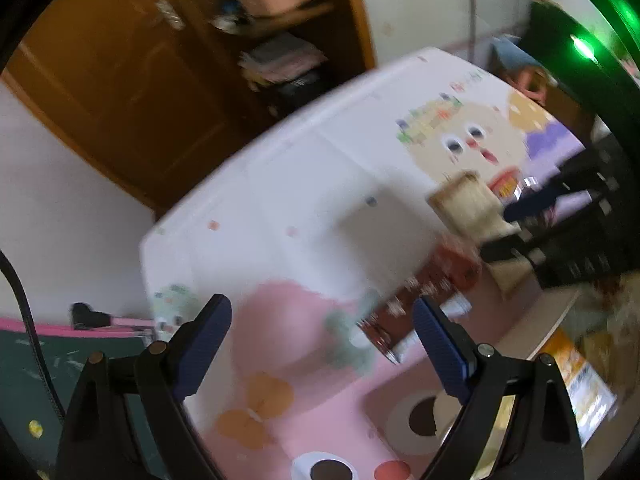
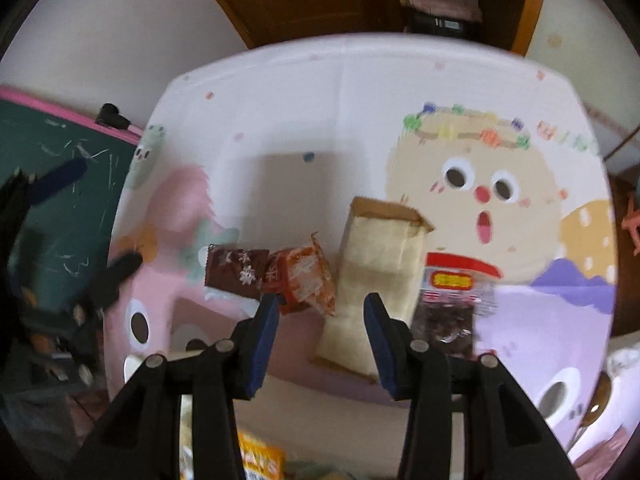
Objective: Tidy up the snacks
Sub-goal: 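Grasp the brown candy packet with the left tool while the right tool grasps the red-wrapped pastry, then carry the brown packet and red pastry over the white tray and open both tools, then move both tools back over the last snacks on the table, then grasp the beige paper bag with the left tool while the right tool grasps the red-label dark snack packet, then carry the beige bag and red-label packet over the white tray with both tools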
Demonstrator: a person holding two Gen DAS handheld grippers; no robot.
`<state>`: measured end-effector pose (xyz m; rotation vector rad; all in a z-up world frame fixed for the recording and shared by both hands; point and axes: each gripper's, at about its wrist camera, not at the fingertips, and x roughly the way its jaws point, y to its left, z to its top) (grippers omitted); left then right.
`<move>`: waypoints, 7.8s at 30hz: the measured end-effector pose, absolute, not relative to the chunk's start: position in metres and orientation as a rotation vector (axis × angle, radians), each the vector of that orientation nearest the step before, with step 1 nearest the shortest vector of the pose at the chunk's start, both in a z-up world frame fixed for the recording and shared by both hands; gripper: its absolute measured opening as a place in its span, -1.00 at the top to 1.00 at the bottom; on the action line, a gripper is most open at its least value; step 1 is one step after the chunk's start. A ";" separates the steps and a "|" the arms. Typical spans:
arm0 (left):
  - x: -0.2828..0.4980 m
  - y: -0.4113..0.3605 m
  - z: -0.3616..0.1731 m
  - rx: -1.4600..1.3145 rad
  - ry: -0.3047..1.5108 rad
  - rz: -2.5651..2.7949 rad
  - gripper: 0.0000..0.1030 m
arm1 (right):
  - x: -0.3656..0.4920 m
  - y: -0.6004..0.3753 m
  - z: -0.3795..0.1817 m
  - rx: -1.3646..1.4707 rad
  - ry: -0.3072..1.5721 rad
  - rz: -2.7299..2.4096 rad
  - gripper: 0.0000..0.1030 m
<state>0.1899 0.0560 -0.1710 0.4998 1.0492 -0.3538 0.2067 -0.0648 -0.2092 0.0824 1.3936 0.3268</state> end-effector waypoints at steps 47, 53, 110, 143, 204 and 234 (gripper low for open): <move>0.236 0.065 -0.260 0.082 1.484 -0.623 -0.63 | 0.226 -0.086 -0.206 0.351 1.351 0.327 0.06; 0.233 0.065 -0.262 0.120 1.485 -0.591 -0.62 | 0.223 -0.093 -0.200 0.347 1.339 0.334 0.06; -0.070 0.057 -0.102 -0.129 0.837 -0.250 -0.56 | -0.092 -0.098 -0.093 -0.084 0.868 0.258 -0.29; 0.097 0.001 -0.040 0.124 0.856 -0.330 -0.81 | 0.089 -0.172 -0.057 -0.041 0.936 0.187 -0.28; 0.236 -0.081 -0.247 0.042 1.485 -0.193 -0.02 | 0.169 -0.220 -0.201 0.287 1.327 0.101 0.18; 0.049 0.018 -0.004 -0.121 0.897 -0.355 -0.02 | 0.017 -0.177 -0.036 0.179 0.818 0.255 0.19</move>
